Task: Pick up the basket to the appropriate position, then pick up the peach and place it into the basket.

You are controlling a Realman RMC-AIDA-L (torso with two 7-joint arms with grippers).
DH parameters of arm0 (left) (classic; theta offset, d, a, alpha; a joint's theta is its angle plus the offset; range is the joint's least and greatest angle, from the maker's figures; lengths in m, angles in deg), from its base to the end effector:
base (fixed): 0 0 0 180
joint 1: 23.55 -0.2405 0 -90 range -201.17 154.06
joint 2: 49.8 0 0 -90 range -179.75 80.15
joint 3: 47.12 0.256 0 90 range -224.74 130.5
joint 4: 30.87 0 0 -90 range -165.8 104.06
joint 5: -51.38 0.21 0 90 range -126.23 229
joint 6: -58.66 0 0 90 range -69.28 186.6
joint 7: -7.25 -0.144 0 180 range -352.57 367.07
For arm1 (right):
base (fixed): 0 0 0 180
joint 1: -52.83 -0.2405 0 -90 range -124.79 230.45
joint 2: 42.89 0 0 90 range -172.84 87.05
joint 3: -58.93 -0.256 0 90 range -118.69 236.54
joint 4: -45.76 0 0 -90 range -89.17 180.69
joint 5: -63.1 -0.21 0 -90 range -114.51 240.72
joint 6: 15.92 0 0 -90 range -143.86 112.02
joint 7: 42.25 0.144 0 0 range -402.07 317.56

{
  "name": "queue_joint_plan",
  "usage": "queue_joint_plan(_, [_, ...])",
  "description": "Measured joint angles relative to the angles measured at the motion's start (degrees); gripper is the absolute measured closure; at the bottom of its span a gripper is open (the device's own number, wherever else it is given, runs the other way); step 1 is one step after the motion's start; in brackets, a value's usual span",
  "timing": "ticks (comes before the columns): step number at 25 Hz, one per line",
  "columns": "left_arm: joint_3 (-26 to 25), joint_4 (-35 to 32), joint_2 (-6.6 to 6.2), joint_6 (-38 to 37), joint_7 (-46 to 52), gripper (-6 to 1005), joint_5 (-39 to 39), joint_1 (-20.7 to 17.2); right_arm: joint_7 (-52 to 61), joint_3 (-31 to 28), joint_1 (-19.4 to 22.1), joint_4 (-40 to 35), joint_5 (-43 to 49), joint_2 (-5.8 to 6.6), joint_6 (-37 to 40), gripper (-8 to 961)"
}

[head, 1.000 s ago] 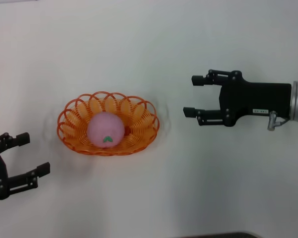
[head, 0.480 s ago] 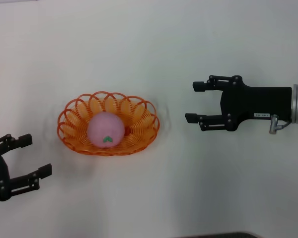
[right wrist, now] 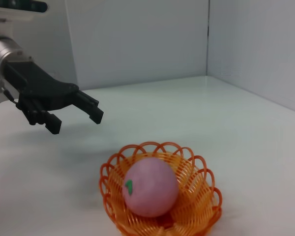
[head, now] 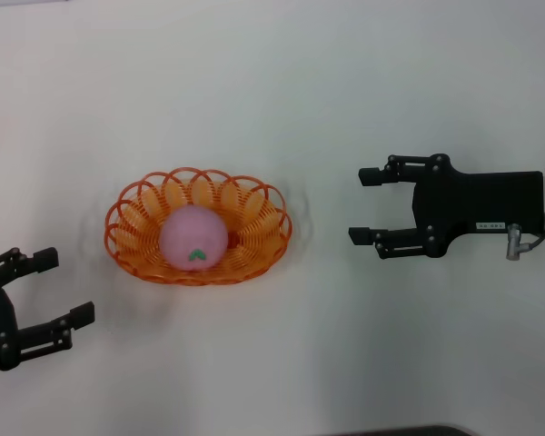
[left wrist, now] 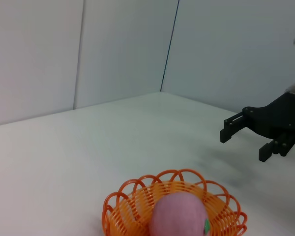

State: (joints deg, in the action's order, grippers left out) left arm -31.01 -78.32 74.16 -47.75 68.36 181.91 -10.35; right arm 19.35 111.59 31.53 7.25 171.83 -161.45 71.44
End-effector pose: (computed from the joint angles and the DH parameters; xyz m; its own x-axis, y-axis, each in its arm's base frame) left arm -0.3431 0.2023 0.0235 0.7966 0.3203 0.5127 0.4981 -0.8283 -0.2565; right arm 0.2916 0.2867 -0.0192 0.9058 -0.1433 -0.3986 -0.2439 -0.9459 -0.2141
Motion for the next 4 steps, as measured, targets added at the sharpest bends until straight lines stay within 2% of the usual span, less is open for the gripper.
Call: queue_joint_plan(4, [0.0,-0.01,0.06,0.07,-0.08,123,0.14,-0.26,-0.09,-1.78,0.07,0.32,0.1,-0.01,-0.4,141])
